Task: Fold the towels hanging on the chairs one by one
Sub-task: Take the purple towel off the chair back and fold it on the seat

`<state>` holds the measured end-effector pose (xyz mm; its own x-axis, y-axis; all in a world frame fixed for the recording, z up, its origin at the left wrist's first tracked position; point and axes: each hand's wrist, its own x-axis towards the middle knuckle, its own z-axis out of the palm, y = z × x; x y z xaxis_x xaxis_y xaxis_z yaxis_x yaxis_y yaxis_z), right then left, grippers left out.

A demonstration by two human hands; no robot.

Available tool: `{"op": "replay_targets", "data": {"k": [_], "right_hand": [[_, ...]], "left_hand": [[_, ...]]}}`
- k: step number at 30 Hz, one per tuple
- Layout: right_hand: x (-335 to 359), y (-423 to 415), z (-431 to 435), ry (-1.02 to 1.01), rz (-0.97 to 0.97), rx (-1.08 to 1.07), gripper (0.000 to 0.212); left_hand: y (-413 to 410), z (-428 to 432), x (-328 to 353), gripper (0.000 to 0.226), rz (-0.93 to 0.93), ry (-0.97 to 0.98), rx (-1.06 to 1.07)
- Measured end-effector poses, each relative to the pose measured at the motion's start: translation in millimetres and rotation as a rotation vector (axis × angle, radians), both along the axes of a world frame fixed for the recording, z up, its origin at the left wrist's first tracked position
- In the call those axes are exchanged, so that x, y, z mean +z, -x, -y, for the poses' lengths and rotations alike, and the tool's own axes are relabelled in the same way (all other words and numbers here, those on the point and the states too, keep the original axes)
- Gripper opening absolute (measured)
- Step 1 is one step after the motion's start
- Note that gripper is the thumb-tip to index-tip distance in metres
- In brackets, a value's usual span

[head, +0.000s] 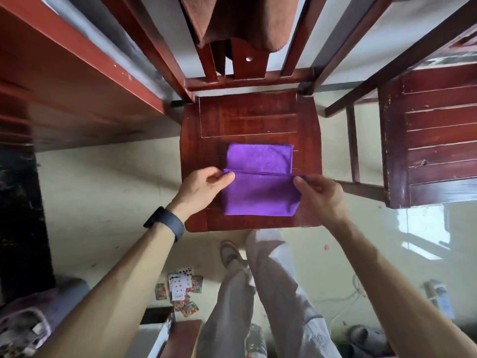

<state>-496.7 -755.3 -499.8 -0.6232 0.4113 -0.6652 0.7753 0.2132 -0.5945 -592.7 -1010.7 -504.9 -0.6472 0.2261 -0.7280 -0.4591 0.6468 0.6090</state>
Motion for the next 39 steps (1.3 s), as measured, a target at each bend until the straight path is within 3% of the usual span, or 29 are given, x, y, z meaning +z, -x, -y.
{"op": "replay_targets", "data": {"k": [2,10,14,21,24,27,29,32,35,39], "right_hand": [[-24.3,18.2,-3.5,-0.158,-0.001,0.086,0.019],[-87.2,66.5,8.3,-0.301,-0.007,0.115,0.039],[-102.6,71.1,13.6,-0.409,0.044,0.142,0.040],[-106.6,70.4,17.7,-0.557,0.045,0.197,0.038],[-107.8,66.5,17.7,-0.534,0.056,0.093,0.041],[-104.0,56.2,24.8,-0.652,-0.112,0.032,0.043],[-98.7,46.4,41.1,-0.775,-0.264,0.138,0.038],[-110.8,29.4,62.8,-0.711,-0.409,0.495,0.045],[-137.3,21.1,45.8,-0.746,-0.321,0.680,0.058],[-145.6,17.2,37.0,-0.765,-0.157,0.545,0.068]], "left_hand": [[12.7,-10.5,-23.4,0.037,-0.110,0.082,-0.008],[27.9,-48.0,-85.9,0.039,-0.249,0.293,0.128],[25.8,-58.2,-100.7,0.040,-0.311,0.436,0.020],[19.8,-66.7,-100.4,0.029,-0.596,0.769,-0.311],[19.8,-67.7,-100.1,0.037,-0.577,0.781,-0.218],[12.5,-63.9,-92.5,0.040,-0.851,0.732,-0.108],[-6.8,-70.3,-91.3,0.046,-0.963,0.554,-0.286],[-27.5,-69.5,-106.8,0.057,-0.853,0.493,-0.505],[-26.1,-51.1,-130.6,0.059,-0.740,0.544,-0.532],[-19.0,-43.0,-137.4,0.063,-0.710,0.559,-0.449]]}}
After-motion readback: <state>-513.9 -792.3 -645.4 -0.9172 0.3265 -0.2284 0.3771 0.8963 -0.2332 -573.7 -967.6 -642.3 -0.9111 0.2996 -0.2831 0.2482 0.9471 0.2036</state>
